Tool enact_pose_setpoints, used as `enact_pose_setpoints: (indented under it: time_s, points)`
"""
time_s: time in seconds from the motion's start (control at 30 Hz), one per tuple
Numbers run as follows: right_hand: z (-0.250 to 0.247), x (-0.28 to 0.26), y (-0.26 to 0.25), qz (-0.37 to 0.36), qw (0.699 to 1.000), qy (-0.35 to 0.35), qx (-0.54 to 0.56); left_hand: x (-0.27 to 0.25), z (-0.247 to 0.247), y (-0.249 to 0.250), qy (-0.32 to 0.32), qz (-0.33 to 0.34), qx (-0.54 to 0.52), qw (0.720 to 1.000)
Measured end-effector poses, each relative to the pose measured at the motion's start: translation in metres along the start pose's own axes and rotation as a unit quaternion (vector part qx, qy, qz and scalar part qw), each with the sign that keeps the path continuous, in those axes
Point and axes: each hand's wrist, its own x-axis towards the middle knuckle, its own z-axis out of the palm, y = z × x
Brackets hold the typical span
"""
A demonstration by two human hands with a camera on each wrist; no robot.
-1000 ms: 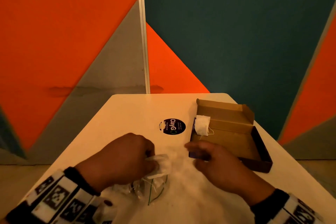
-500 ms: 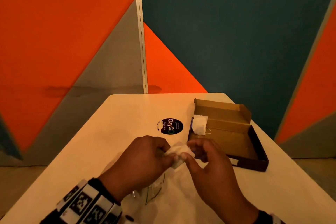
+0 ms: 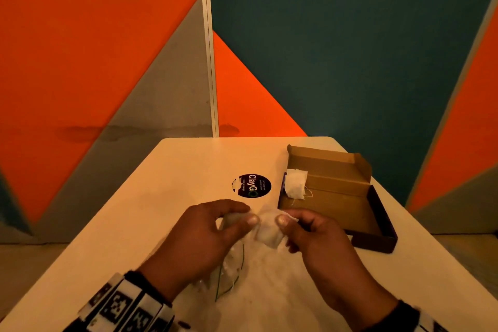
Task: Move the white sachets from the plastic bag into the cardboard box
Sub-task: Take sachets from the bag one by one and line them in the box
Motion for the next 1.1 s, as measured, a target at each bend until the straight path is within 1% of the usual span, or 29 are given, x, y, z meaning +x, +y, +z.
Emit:
enact_pose_setpoints:
  time_s: [0.07, 0.17, 0.23, 0.33, 0.4, 0.57, 0.77, 0.93, 1.03, 1.1]
  points:
    - [-0.001, -0.001, 0.0, 0.0, 1.0, -0.018, -0.018, -0.002, -0.005, -0.006, 0.035, 0.018, -0.025, 0.999]
    - [0.006, -0.003, 0.0, 0.001, 0.999, -0.036, -0.037, -0.006, -0.001, -0.011, 0.026, 0.038, -0.07, 0.996]
    - [0.011, -0.004, 0.001, -0.011, 0.998, -0.044, -0.04, -0.009, 0.005, -0.01, 0.019, 0.043, -0.071, 0.996]
    - [0.015, -0.004, 0.001, -0.038, 0.996, -0.029, -0.071, -0.011, 0.011, -0.007, 0.013, 0.029, -0.107, 0.994]
    - [0.017, -0.003, 0.001, -0.051, 0.996, -0.018, -0.069, -0.011, 0.015, -0.007, 0.003, 0.02, -0.134, 0.991]
    - [0.02, -0.002, 0.0, -0.069, 0.994, -0.01, -0.08, -0.014, 0.02, -0.005, -0.017, 0.008, -0.155, 0.988]
    - [0.021, -0.002, 0.0, -0.066, 0.99, 0.02, -0.121, -0.016, 0.025, -0.005, 0.004, -0.019, -0.174, 0.985]
    - [0.016, -0.004, -0.003, -0.048, 0.987, 0.006, -0.155, -0.016, 0.02, 0.0, 0.036, -0.028, -0.174, 0.984]
    - [0.011, -0.004, -0.004, -0.059, 0.983, 0.0, -0.174, -0.016, 0.014, 0.003, 0.033, -0.033, -0.191, 0.98]
    - [0.011, -0.004, -0.003, -0.057, 0.985, -0.009, -0.162, -0.017, 0.012, 0.007, 0.03, -0.034, -0.222, 0.974]
